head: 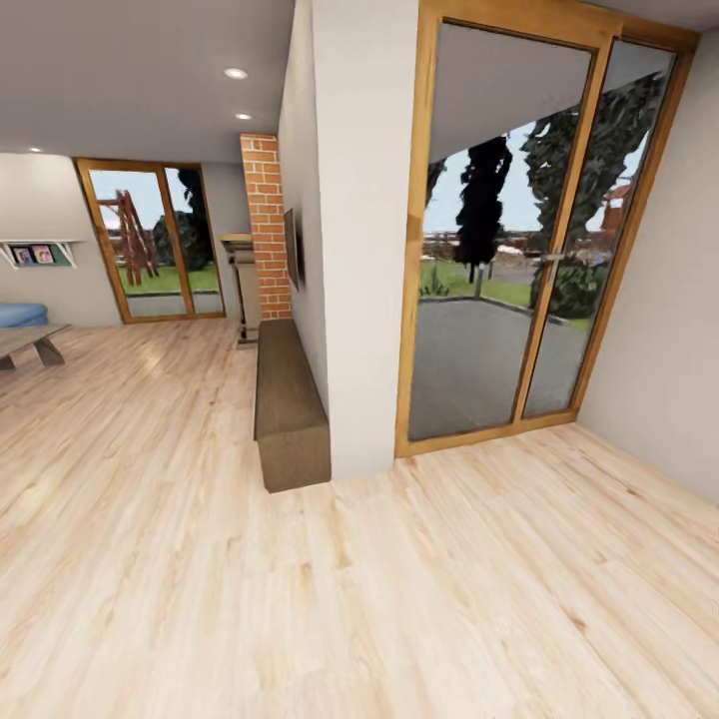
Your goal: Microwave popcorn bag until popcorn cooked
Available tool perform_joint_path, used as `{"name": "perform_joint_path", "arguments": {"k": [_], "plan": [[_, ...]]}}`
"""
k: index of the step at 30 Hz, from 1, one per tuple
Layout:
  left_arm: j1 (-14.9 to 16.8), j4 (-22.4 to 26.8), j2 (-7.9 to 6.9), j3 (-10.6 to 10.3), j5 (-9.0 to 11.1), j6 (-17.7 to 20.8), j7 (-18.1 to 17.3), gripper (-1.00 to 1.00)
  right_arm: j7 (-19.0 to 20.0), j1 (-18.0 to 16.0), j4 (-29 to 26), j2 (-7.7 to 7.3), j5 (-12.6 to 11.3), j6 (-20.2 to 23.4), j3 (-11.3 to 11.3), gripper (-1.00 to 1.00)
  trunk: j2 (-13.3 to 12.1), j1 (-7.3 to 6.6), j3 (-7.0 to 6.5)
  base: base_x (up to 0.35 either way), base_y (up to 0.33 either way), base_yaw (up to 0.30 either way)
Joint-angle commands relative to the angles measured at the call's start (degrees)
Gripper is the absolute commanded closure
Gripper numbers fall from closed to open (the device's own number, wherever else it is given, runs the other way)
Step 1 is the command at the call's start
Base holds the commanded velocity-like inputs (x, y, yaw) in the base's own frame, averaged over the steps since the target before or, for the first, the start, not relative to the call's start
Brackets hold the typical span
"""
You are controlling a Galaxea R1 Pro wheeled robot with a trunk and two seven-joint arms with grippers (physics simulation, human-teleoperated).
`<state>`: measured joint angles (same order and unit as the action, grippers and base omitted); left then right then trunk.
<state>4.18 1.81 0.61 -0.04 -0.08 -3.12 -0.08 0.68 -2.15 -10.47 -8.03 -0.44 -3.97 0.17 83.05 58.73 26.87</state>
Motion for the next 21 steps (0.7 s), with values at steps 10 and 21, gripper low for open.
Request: {"name": "perform_joint_path", "arguments": {"k": [10,21], "plan": [[0.05,-0.06,0.34,0.04,0.17,-0.22,-0.01,-1.00,-0.24,0.04,0.10,-0.98,-0.58,-2.84,-0.51,-1.00,0.03,0.00,-0.26,-0.150,0.000,-0.204],[4.06,3.00,0.53,-0.14,-0.31,-2.04,0.34,-1.00,-0.34,-4.40,-4.55,-1.66,-1.28,-4.38,-5.30,-1.00,0.03,0.00,-0.71,-0.165,0.043,-0.286]]}}
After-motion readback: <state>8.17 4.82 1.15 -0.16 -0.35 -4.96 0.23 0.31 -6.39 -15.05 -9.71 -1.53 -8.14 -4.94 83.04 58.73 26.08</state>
